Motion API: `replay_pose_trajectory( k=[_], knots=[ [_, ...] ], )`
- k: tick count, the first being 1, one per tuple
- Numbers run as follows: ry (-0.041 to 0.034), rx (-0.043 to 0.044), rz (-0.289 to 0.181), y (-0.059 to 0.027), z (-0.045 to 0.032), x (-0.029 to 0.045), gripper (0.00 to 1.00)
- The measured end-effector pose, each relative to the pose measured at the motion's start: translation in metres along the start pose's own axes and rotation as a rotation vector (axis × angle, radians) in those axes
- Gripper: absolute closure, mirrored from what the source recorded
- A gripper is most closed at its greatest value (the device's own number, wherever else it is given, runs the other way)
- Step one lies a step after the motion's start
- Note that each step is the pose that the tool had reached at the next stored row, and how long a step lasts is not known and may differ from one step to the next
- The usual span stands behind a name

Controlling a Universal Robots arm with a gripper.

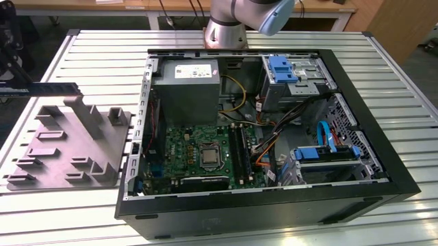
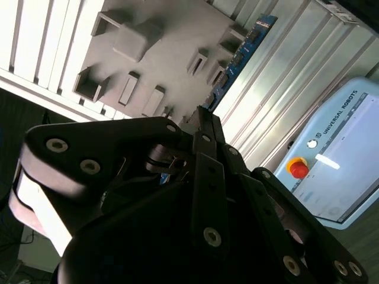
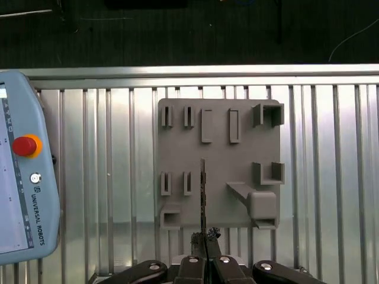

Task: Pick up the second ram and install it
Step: 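Pick up the second ram and move it above second insertion slot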

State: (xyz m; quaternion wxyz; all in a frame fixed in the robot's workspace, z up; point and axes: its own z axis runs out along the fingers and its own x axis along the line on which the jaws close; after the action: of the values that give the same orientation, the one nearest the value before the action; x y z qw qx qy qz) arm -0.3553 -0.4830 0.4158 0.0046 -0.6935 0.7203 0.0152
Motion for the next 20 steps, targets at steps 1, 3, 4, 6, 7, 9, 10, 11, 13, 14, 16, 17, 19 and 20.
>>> replay_pose_trajectory(
  k=[1, 3, 4, 6, 7, 9, 10, 11, 13, 14, 16, 17, 19, 20],
  knots=[
    [0.0, 0.0, 0.0, -0.0019, 0.0, -0.0001, 0.88],
    [0.0, 0.0, 0.0, -0.0058, -0.0001, -0.0002, 0.88],
    [-0.0001, 0.0001, 0.0, -0.0077, -0.0001, -0.0003, 0.88],
    [-0.0001, 0.0001, 0.0, -0.0117, -0.0001, -0.0004, 0.88],
    [0.0, 0.0, 0.0, -0.0135, -0.0002, -0.0005, 0.88],
    [0.0, 0.0, 0.0, -0.0173, -0.0002, -0.0006, 0.88],
    [0.0, 0.0, 0.0, -0.0193, -0.0003, -0.0007, 0.88],
    [-0.0001, 0.0, 0.0, -0.0215, -0.0003, -0.0008, 0.88],
    [-0.0001, 0.0, 0.0, -0.0256, -0.0003, -0.001, 0.88],
    [0.0, 0.0, 0.0, -0.0276, -0.0004, -0.0011, 0.88],
    [0.0, 0.0, 0.0, -0.0316, -0.0004, -0.0012, 0.88],
    [0.0, 0.0, 0.0, -0.0335, -0.0005, -0.0013, 0.88],
    [0.0, 0.0, 0.0, -0.0377, -0.0005, -0.0014, 0.88],
    [0.0, 0.0, 0.0, -0.0398, -0.0006, -0.0015, 0.88]
  ],
)
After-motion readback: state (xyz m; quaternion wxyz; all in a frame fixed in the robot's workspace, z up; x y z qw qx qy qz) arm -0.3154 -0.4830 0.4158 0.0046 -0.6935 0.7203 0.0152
